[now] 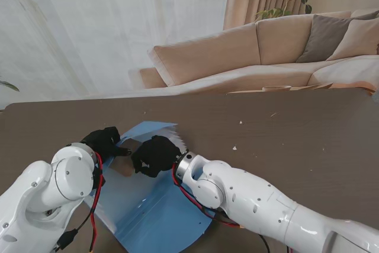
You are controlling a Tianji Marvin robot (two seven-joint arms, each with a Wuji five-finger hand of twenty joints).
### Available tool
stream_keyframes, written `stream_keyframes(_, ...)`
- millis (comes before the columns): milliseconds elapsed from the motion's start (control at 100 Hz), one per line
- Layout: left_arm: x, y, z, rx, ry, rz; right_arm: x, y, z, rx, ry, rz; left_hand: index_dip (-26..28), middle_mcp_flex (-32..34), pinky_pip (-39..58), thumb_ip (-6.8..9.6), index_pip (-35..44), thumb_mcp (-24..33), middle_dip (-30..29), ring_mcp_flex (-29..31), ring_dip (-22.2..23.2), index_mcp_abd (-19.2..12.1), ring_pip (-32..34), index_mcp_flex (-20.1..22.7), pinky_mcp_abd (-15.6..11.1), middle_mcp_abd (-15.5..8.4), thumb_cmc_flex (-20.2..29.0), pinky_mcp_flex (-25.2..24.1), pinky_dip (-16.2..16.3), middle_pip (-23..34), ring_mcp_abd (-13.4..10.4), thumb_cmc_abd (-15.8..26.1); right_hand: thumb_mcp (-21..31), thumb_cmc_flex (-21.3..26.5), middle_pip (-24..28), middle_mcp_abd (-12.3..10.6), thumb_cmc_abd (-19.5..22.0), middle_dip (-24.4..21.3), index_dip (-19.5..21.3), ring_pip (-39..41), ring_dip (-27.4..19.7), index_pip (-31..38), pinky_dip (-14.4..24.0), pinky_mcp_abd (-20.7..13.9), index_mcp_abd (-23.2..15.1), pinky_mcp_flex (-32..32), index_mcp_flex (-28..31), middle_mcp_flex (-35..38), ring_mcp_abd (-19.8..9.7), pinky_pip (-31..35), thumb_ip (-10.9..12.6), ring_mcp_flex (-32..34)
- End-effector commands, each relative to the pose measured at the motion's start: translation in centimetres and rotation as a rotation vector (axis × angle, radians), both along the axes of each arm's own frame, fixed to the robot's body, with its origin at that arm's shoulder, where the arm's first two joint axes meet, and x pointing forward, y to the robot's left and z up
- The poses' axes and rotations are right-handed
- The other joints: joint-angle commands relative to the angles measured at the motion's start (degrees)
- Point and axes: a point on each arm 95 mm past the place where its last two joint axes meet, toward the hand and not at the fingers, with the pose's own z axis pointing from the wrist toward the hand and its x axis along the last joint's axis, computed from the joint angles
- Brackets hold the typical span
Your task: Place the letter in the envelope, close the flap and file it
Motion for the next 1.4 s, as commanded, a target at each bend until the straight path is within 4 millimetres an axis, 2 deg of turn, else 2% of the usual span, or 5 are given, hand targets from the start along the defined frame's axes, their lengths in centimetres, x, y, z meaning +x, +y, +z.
stream_keyframes(0, -0.3, -0.5, 0.2, -0.016, 0.011, -0.022, 0.3, 0.5, 0.3, -0.019, -0.001, 0.006, 2.5, 13.0, 12.2, 0.89, 6.8, 4.7, -1.2, 2.5, -0.6, -4.9, 0.9, -1.6, -3.2, -6.6, 8.9, 1.6, 0.8, 16.2, 1.1, 6.3, -0.3, 0.7, 0.5, -0.5, 0.1, 0.4, -1.1, 0.5, 1.0, -1.0, 0.9, -0.5, 1.5, -0.3, -2.0, -1.8, -0.4, 2.2, 0.6, -1.4)
stream_keyframes(430, -0.3, -0.6, -1.4, -0.003, 0.007, -0.037, -2.5, -2.7, 1.9, 0.061, 0.058, -0.036, 2.6, 8.7, 10.0, 1.00, 5.6, 4.3, -0.5, -3.7, 0.9, -8.5, 0.2, -2.3, -0.7, -4.5, 7.0, -0.4, -1.1, 14.7, 3.3, 6.7, -3.3, -1.0, -4.9, -0.3, 0.4, -3.2, 0.6, -8.0, -2.3, -2.9, -0.9, 1.5, 2.2, -5.6, -6.6, -6.8, -0.1, -5.5, -0.1, -4.9)
stream_keyframes(880, -2.8, -0.1, -4.4, 0.085, -0.003, -0.139, -6.1, -9.3, 4.6, 0.148, 0.090, -0.242, -17.2, -17.3, -23.9, 1.09, -20.0, 7.3, -5.2, -35.5, 4.6, -8.3, -24.0, -4.4, 4.3, -1.1, -7.0, -38.8, 21.7, -4.6, 6.4, 5.4, -4.0, -1.0, -5.7, 0.3, 0.5, -4.0, 0.7, -9.0, -2.4, -3.7, -0.5, 2.0, 3.4, -6.8, -7.7, -8.0, 0.5, -6.2, -0.1, -5.7)
stream_keyframes(1240, -4.4, 0.3, -5.0, 0.108, 0.043, -0.206, -7.5, -12.1, 4.3, 0.121, 0.115, -0.315, -32.8, -40.2, -57.2, 0.41, -39.1, 2.2, -21.1, -59.9, -7.8, -6.3, -55.6, -8.6, 1.1, -2.8, -16.2, -63.3, 15.1, -26.9, 0.4, 3.7, -5.7, -5.8, -12.1, 0.3, 7.0, -10.2, 11.5, -20.9, -6.7, -24.0, -2.4, 3.3, 5.5, -14.1, -11.1, -15.9, 0.6, -16.6, 4.9, -12.1)
stream_keyframes(1390, -5.1, 1.2, -5.2, 0.120, 0.023, -0.261, -9.0, -13.2, 3.7, 0.074, 0.128, -0.308, -33.0, -40.2, -76.3, 0.49, -39.8, 2.2, -22.4, -62.9, -12.7, -12.2, -64.9, -5.7, -1.9, -4.8, -14.3, -65.1, 15.4, -28.5, -1.5, 5.1, -5.3, -4.6, -18.4, 0.1, 7.7, -15.1, 12.3, -34.1, -13.0, -27.2, -6.9, 4.1, 4.5, -20.1, -15.8, -21.6, 0.1, -27.5, 5.6, -17.3)
